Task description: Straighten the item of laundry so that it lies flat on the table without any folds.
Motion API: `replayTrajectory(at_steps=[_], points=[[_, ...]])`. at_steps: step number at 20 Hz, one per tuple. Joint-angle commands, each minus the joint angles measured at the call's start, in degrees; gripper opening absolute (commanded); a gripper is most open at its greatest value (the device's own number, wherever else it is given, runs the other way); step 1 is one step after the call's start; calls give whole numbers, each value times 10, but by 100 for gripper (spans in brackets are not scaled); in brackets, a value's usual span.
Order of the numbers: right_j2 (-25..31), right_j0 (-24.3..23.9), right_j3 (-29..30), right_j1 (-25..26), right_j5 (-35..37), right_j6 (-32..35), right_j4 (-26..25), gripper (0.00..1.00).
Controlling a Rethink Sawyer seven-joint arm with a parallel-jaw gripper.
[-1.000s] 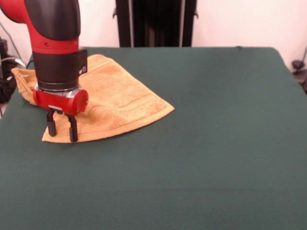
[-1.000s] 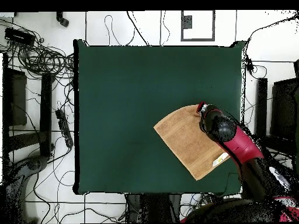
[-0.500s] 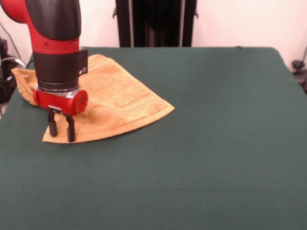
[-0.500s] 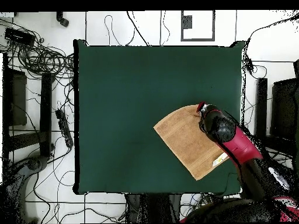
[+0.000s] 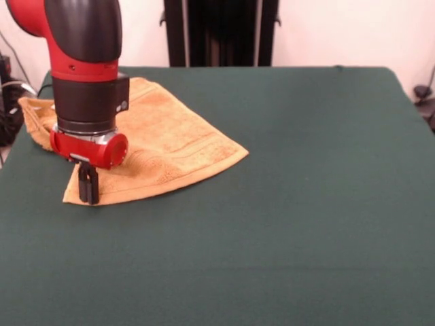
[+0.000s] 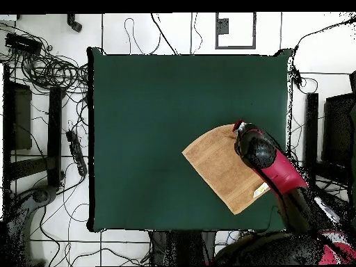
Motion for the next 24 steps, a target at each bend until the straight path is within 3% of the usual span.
replayTrajectory(at_steps=[1,17,18,24], points=[[37,31,57,37,-4,179,42,0],[23,39,66,26,14,179,64,0],[24,38,68,26,10,180,65,100],[-4,60,78,10,28,184,89,100]])
